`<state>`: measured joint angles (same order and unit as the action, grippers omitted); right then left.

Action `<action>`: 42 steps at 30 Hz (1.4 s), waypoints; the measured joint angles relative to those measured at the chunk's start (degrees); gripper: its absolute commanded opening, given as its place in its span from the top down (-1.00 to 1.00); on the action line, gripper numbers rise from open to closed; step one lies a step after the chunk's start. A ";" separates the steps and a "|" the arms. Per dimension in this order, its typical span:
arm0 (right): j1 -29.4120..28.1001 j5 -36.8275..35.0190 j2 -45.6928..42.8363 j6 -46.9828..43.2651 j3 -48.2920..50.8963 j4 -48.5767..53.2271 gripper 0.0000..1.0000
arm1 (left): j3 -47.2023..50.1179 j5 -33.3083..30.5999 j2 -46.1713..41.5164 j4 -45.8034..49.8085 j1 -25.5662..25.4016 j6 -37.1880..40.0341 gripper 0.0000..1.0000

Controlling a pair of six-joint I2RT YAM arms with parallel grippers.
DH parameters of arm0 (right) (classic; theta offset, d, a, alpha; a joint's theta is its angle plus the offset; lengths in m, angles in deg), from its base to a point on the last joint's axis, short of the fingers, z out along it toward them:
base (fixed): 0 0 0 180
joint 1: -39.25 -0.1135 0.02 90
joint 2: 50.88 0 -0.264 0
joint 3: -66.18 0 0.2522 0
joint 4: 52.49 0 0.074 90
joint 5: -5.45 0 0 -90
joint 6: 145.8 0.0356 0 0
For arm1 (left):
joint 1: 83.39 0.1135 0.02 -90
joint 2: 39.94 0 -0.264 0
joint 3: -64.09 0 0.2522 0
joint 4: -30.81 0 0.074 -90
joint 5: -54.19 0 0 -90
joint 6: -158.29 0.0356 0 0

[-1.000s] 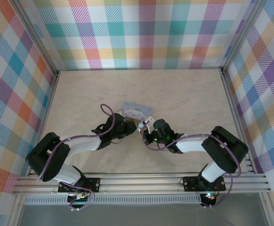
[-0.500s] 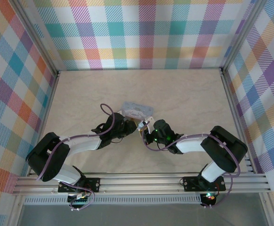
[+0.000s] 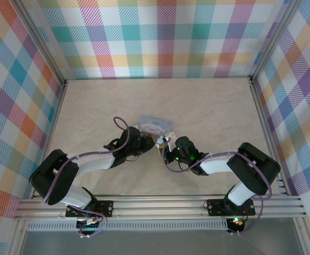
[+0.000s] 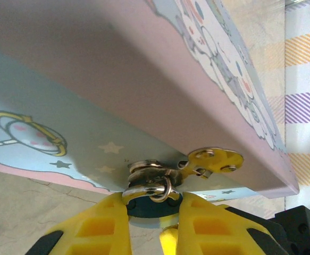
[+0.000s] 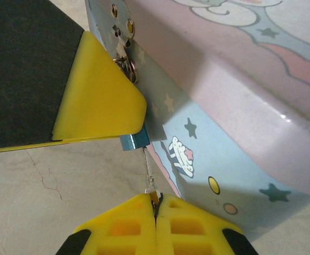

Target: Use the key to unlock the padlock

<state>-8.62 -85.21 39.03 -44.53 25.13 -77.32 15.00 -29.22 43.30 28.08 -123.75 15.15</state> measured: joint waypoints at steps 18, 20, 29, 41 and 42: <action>0.00 0.04 1.18 -0.02 -0.37 -0.42 1.00 | -0.17 0.00 0.00 0.83 0.00 0.00 0.61; 0.00 0.04 1.18 -0.02 -0.37 -0.42 1.00 | -0.17 0.00 0.00 0.96 0.00 0.00 0.61; -0.02 0.26 1.57 -0.17 -0.57 -0.35 1.00 | -0.20 -0.02 0.00 1.40 0.00 0.00 0.61; 0.00 0.46 2.95 -0.17 -2.10 -1.53 1.00 | -0.20 0.50 0.00 1.64 0.00 -0.02 0.61; 0.00 0.48 3.04 -0.17 -2.10 -1.66 1.00 | -0.20 0.50 0.00 1.66 0.00 -0.02 0.61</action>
<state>-8.62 -84.73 42.07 -44.70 23.03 -78.98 14.80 -28.71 43.30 29.74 -123.75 15.13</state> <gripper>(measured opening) 0.051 0.197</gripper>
